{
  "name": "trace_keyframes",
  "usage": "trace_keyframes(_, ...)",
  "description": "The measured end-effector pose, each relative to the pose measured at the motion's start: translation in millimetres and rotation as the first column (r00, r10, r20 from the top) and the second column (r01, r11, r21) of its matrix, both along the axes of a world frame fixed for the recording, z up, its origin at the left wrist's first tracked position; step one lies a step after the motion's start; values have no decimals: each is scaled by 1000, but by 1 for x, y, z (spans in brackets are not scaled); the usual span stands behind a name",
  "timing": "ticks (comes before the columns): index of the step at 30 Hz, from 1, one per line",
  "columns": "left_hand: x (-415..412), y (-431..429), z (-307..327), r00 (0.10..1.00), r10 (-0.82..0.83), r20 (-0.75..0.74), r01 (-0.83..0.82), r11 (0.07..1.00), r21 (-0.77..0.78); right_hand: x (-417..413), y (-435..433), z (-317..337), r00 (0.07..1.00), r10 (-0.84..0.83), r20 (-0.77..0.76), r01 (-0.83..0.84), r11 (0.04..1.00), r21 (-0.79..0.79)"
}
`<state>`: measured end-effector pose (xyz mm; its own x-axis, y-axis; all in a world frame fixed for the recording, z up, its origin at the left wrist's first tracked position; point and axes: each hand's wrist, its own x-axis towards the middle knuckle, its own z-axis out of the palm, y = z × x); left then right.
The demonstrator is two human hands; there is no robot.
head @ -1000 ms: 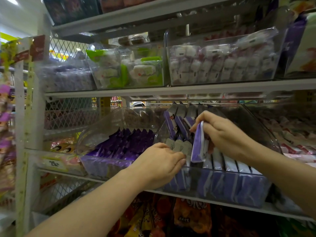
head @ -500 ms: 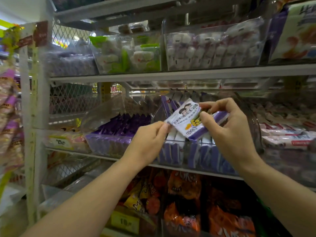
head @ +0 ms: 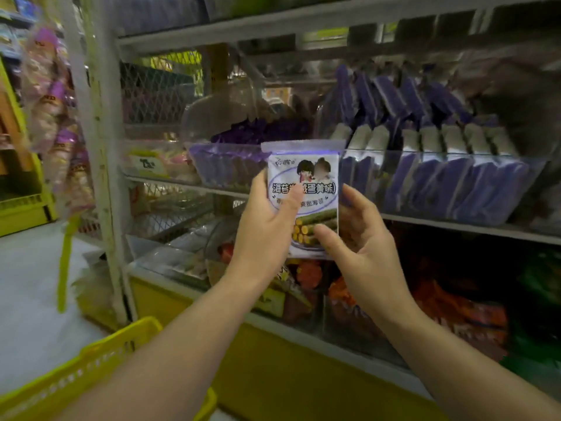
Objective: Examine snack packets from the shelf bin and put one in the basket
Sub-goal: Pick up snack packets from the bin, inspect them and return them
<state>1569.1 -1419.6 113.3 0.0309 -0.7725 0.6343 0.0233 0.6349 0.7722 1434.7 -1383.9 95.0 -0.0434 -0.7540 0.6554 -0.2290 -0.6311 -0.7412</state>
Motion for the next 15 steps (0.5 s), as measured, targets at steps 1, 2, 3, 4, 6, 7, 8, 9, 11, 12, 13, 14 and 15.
trace_keyframes(1,3,-1,-10,1000,3,29,-2,1000,-16,-1,-2,-3,1000,12,28,-13,999,44)
trace_keyframes(2,6,-1,-19,998,5,66,-3,999,-32,-2,-4,-4,996,32,78,-38,996,81)
trace_keyframes(3,6,0,-28,994,3,105,1,999,-40,-2,-7,-5,988,55,141,-71,991,114)
trace_keyframes(4,6,0,-38,991,-1,131,6,999,-35,-1,-9,-6,976,74,206,-105,984,143)
trace_keyframes(6,3,-1,-57,990,-7,139,8,1000,-8,2,-13,-9,948,88,307,-146,975,170)
trace_keyframes(7,2,-1,-64,990,-5,139,4,1000,7,3,-14,-12,940,79,332,-142,975,170)
trace_keyframes(8,0,-2,-70,989,-4,145,1,1000,21,5,-16,-14,937,60,345,-126,976,175)
trace_keyframes(9,-1,-3,-75,987,-11,159,6,999,34,5,-18,-18,932,35,360,-110,976,190)
trace_keyframes(11,-2,-4,-82,982,-47,182,36,997,65,6,-23,-27,914,3,406,-110,964,242)
trace_keyframes(12,-2,-4,-84,982,-72,175,58,995,87,5,-25,-30,902,4,432,-132,955,265)
trace_keyframes(13,-3,-3,-85,983,-98,156,81,990,113,4,-27,-33,890,13,455,-158,947,281)
trace_keyframes(14,-3,-3,-85,984,-127,124,109,984,142,4,-30,-36,883,24,470,-181,939,292)
trace_keyframes(15,-3,-3,-85,985,-154,76,139,976,170,3,-31,-39,880,37,474,-202,932,301)
